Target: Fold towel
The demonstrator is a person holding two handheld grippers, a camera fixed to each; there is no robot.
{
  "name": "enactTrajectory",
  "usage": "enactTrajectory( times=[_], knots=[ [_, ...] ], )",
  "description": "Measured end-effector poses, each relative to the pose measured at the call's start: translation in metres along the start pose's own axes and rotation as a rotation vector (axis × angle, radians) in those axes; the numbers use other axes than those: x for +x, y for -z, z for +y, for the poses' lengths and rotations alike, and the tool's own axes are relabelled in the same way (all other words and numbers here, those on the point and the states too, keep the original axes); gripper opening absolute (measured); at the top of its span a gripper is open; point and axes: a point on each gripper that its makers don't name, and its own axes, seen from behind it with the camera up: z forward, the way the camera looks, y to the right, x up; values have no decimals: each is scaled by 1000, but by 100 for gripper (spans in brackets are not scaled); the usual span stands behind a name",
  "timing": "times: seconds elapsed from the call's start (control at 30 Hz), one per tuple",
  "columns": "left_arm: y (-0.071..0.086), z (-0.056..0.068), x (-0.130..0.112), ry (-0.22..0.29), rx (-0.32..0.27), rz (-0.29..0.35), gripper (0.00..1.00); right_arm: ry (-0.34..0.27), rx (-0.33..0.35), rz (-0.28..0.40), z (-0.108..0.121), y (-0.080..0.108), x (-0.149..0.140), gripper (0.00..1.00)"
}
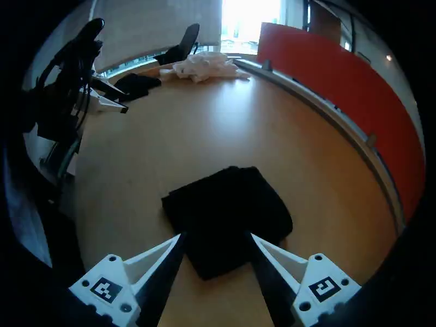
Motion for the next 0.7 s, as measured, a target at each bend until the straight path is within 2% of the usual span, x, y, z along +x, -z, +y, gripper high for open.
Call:
enactTrajectory(
  times=[0.3,0.7],
  knots=[
    [0,4,0,-1,-5,0,94,-26,-15,-20,-2,-1,-18,80],
    [3,4,0,0,-4,6,94,-87,-31,-62,-9,-11,-52,78]
  ],
)
